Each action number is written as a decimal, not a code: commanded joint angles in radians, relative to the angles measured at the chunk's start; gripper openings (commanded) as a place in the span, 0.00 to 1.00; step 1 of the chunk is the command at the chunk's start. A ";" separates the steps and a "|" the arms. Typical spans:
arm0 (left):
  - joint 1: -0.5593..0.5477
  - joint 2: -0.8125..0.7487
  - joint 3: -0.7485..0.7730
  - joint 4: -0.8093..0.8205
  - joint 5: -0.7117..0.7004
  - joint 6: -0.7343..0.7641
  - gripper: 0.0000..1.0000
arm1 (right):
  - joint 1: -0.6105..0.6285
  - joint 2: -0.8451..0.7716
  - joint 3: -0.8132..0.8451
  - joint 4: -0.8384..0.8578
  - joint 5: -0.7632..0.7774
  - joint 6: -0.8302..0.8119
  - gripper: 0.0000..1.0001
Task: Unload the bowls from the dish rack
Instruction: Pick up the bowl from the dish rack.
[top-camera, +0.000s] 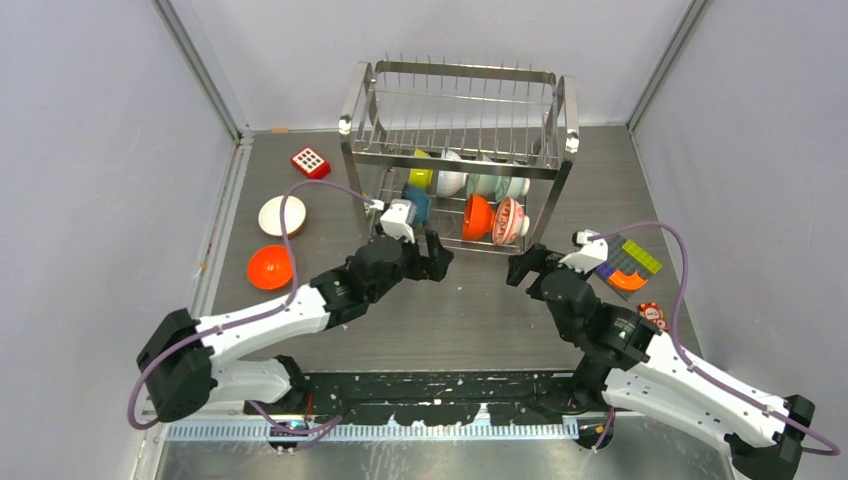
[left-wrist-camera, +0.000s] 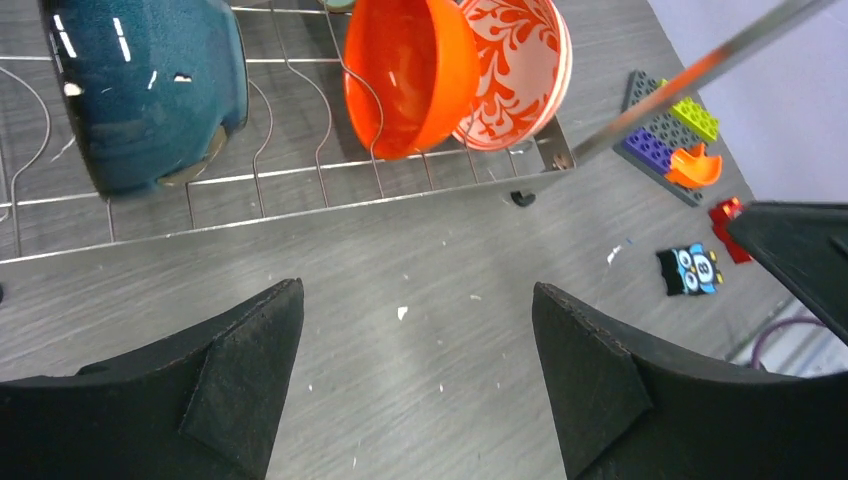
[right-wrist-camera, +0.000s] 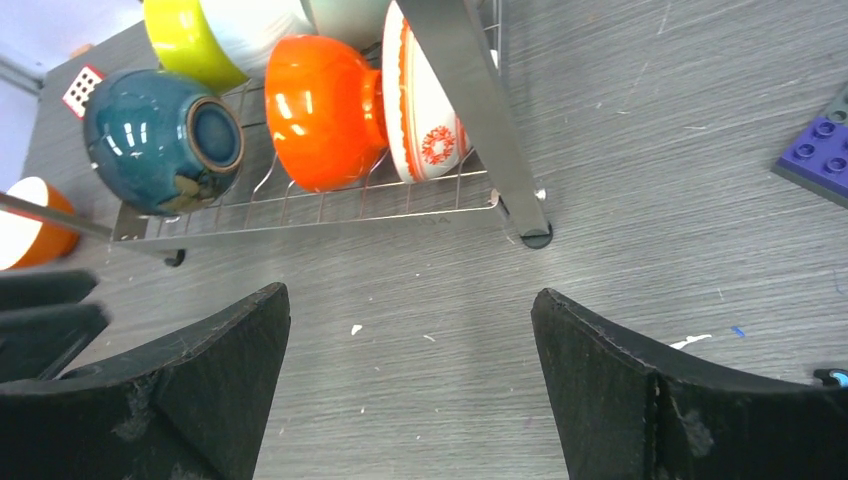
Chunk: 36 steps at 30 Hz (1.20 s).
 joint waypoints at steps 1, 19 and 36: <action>-0.023 0.099 0.047 0.222 -0.127 0.019 0.85 | -0.004 -0.056 0.001 0.042 -0.058 -0.074 0.94; -0.032 0.352 0.122 0.467 -0.162 0.104 0.93 | -0.005 -0.141 -0.001 -0.006 -0.093 -0.113 0.95; 0.007 0.473 0.228 0.376 -0.148 0.051 0.90 | -0.004 -0.234 0.006 -0.088 -0.112 -0.119 0.95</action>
